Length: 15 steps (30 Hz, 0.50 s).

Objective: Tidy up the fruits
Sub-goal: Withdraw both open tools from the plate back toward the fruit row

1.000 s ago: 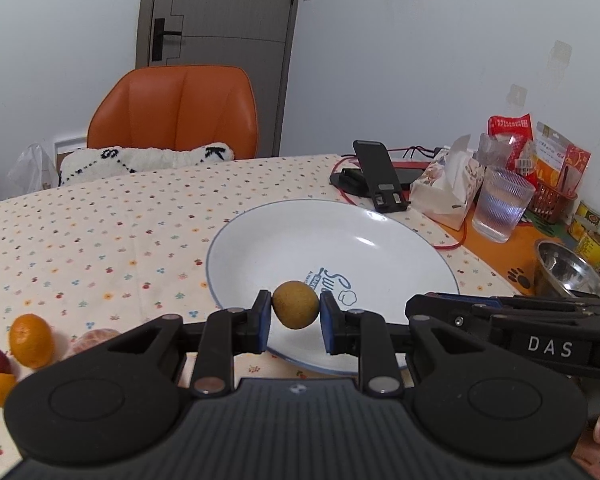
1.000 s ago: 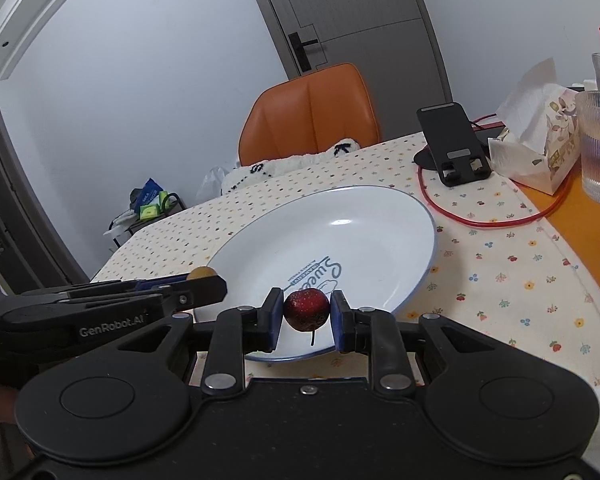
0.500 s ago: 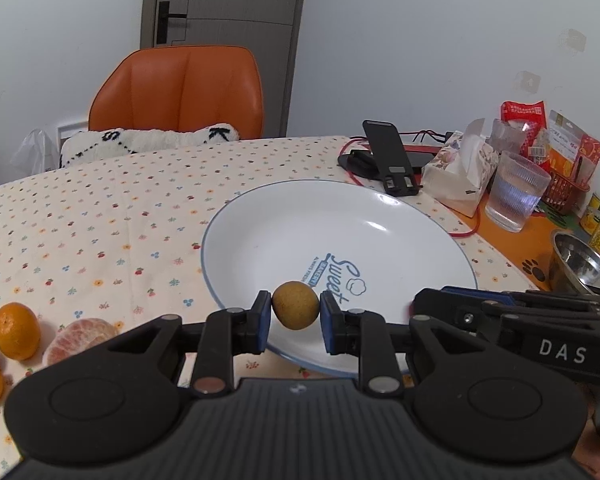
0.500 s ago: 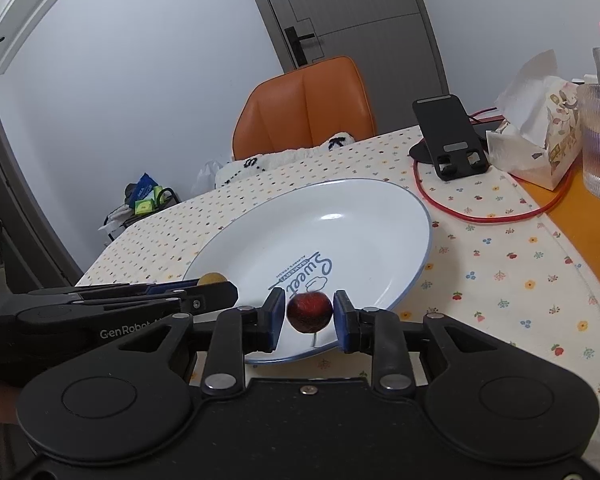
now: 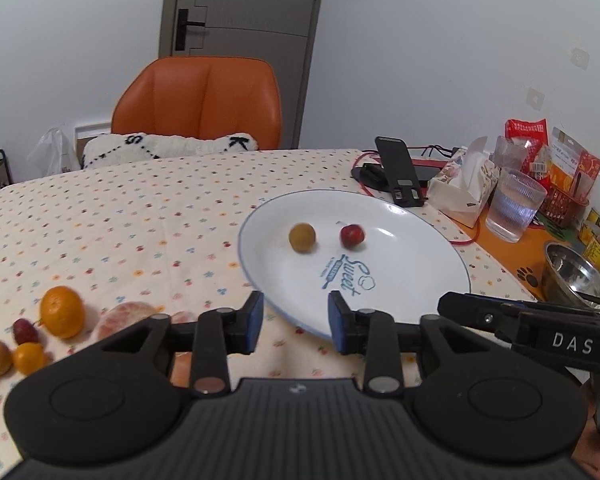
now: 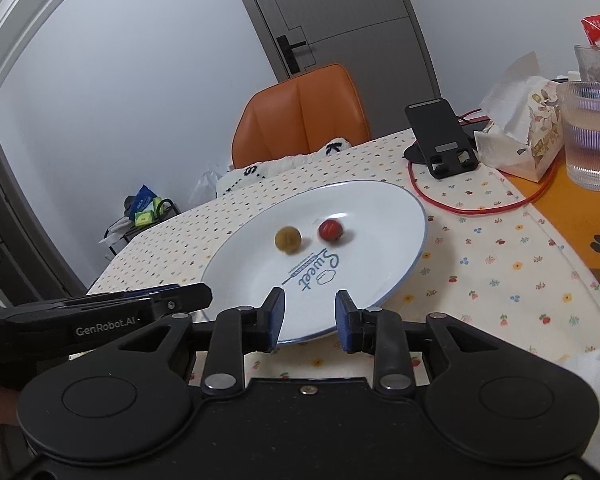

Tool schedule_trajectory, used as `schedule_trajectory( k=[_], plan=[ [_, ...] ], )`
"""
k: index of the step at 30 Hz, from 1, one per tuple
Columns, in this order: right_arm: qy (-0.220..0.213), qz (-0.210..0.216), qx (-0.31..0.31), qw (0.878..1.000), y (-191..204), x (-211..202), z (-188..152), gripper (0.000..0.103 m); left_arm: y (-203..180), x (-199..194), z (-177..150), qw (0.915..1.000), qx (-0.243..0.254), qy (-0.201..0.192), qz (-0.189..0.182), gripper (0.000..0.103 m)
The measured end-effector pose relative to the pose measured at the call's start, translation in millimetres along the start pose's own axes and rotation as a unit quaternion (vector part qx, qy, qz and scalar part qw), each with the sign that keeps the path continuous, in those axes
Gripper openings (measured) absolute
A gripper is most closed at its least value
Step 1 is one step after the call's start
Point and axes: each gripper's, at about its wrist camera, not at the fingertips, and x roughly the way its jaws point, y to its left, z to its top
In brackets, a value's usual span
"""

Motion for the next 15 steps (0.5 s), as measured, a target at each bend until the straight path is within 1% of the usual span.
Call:
schedule_trajectory(
  k=[1, 3, 6, 8, 10, 12, 14, 15],
  plan=[
    [-0.001, 0.001, 0.001, 1.000, 1.6, -1.7, -0.7, 0.030, 2.0, -3.6, -0.8, 1.0000, 0.000, -0.002, 0.003, 0.039],
    [-0.002, 0.002, 0.004, 1.000, 4.8, -4.3, -2.1, 0.031, 6.0, -11.1, -2.0, 1.0000, -0.003, -0.005, 0.008, 0.047],
    [-0.004, 0.004, 0.003, 1.000, 11.4, -8.7, -4.7, 0.035, 13.9, -22.9, -4.0, 0.9998, -0.013, -0.012, 0.009, 0.055],
    [-0.004, 0.004, 0.000, 1.000, 16.2, -10.7, -6.8, 0.039, 18.0, -29.9, -5.9, 0.9997, -0.017, -0.015, 0.013, 0.059],
    [-0.003, 0.003, -0.001, 1.000, 20.4, -12.1, -8.3, 0.039, 21.6, -36.1, -7.2, 0.9995, -0.019, -0.017, 0.018, 0.064],
    [-0.004, 0.004, -0.002, 1.000, 24.5, -14.5, -9.1, 0.041, 24.9, -42.1, -8.7, 0.9993, -0.021, -0.022, 0.023, 0.073],
    [-0.007, 0.002, -0.004, 1.000, 28.5, -17.2, -9.9, 0.049, 28.2, -48.4, -10.4, 0.9989, -0.023, -0.027, 0.028, 0.078],
    [-0.010, 0.001, -0.005, 1.000, 30.4, -18.6, -10.5, 0.051, 29.9, -51.5, -11.1, 0.9988, -0.024, -0.030, 0.031, 0.078]
  ],
)
